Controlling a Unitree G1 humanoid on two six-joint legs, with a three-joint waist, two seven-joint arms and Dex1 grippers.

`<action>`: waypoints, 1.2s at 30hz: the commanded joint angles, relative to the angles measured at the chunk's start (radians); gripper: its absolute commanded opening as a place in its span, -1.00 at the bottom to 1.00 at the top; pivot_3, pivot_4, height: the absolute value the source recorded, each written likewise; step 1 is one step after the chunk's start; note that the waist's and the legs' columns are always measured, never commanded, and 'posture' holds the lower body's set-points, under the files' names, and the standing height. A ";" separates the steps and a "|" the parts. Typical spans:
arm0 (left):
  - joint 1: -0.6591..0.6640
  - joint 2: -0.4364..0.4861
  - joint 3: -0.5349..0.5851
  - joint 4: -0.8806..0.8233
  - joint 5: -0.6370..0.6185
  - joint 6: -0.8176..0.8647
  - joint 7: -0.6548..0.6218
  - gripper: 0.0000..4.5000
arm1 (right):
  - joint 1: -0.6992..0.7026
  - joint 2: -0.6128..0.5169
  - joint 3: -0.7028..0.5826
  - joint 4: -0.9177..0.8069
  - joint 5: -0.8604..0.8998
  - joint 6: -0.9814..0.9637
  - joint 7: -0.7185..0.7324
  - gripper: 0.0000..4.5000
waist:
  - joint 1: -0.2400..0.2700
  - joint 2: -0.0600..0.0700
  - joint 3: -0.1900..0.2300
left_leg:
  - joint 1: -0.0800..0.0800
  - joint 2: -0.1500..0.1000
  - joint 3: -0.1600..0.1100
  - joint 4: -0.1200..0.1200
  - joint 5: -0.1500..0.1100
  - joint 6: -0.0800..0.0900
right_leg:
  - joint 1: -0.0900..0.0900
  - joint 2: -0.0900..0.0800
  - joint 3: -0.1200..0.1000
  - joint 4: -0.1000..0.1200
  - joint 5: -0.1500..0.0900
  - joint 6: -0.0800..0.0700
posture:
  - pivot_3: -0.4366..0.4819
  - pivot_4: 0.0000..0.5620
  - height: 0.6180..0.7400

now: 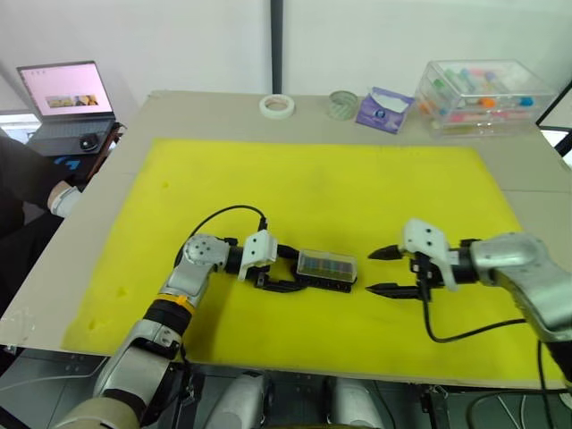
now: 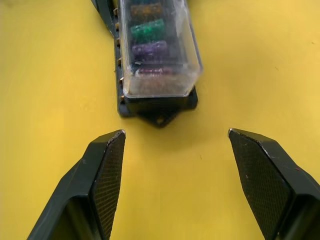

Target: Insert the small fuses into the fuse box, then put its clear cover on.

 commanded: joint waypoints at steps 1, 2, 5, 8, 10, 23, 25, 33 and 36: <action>0.013 -0.005 -0.032 0.032 0.035 -0.005 0.006 0.22 | 0.002 -0.018 -0.107 -0.063 0.075 0.019 0.014 0.55 | -0.004 0.000 0.000 | 0.000 0.000 0.000 0.000 0.000 0.000 | 0.000 0.000 0.000 0.000 0.000 0.000 | -0.05 -0.47 1.00; 0.012 -0.005 -0.032 0.033 0.035 -0.006 0.008 0.22 | -0.021 0.016 -0.137 -0.071 0.121 0.033 -0.010 0.55 | -0.004 0.000 0.000 | 0.000 0.000 0.000 0.000 0.000 0.000 | 0.000 0.000 0.000 0.000 0.000 0.000 | -0.05 -0.47 1.00; 0.012 -0.006 -0.032 0.034 0.033 -0.006 0.010 0.22 | -0.087 0.114 -0.190 -0.083 0.204 0.060 -0.097 0.29 | -0.003 0.000 0.000 | 0.001 0.001 0.000 0.000 0.000 0.000 | 0.001 0.000 0.000 0.000 0.000 0.000 | -0.05 -0.47 1.00; 0.006 -0.010 -0.032 0.045 0.036 -0.010 0.013 0.22 | -0.162 0.215 -0.173 -0.084 0.246 0.086 -0.182 -0.13 | -0.002 0.000 0.000 | 0.000 0.001 0.000 0.000 0.000 0.000 | 0.001 0.000 0.000 0.000 0.000 0.000 | -0.05 -0.47 1.00; 0.006 -0.011 -0.034 0.046 0.038 -0.011 0.014 0.22 | -0.205 0.274 -0.125 -0.081 0.215 0.052 -0.216 -0.46 | -0.001 0.000 0.000 | 0.001 0.000 0.000 0.000 0.000 0.000 | 0.001 0.000 0.000 0.000 0.000 0.000 | -0.05 -0.47 1.00; 0.000 -0.007 -0.038 0.046 0.043 0.003 0.010 0.22 | -0.064 0.257 0.216 -0.046 -0.039 -0.068 -0.187 -0.97 | -0.001 -0.001 0.000 | 0.000 0.000 -0.001 0.000 0.000 0.000 | 0.000 0.000 0.000 0.000 0.000 0.000 | -0.05 -0.47 1.00; 0.001 -0.006 -0.044 0.048 0.050 0.001 0.010 0.22 | -0.037 0.246 0.261 0.002 -0.101 -0.099 -0.193 -0.97 | -0.007 0.004 -0.003 | 0.000 -0.001 0.000 0.000 0.000 0.000 | -0.001 0.000 0.000 0.001 0.000 0.000 | -0.05 -0.47 1.00; 0.006 -0.004 -0.043 0.047 0.053 0.006 0.010 0.22 | -0.047 0.244 0.215 0.047 -0.085 -0.149 -0.166 -0.97 | -0.003 0.003 -0.006 | 0.011 0.000 -0.002 -0.001 -0.003 0.006 | 0.009 0.001 -0.001 -0.004 -0.001 0.001 | -0.05 -0.47 1.00; 0.007 -0.004 -0.043 0.044 0.053 0.008 0.013 0.22 | -0.042 0.255 0.215 0.022 -0.088 -0.167 -0.166 -0.97 | -0.003 0.003 -0.006 | 0.011 0.000 -0.002 -0.001 -0.002 0.003 | 0.010 0.001 -0.001 -0.005 -0.001 0.001 | -0.05 -0.47 1.00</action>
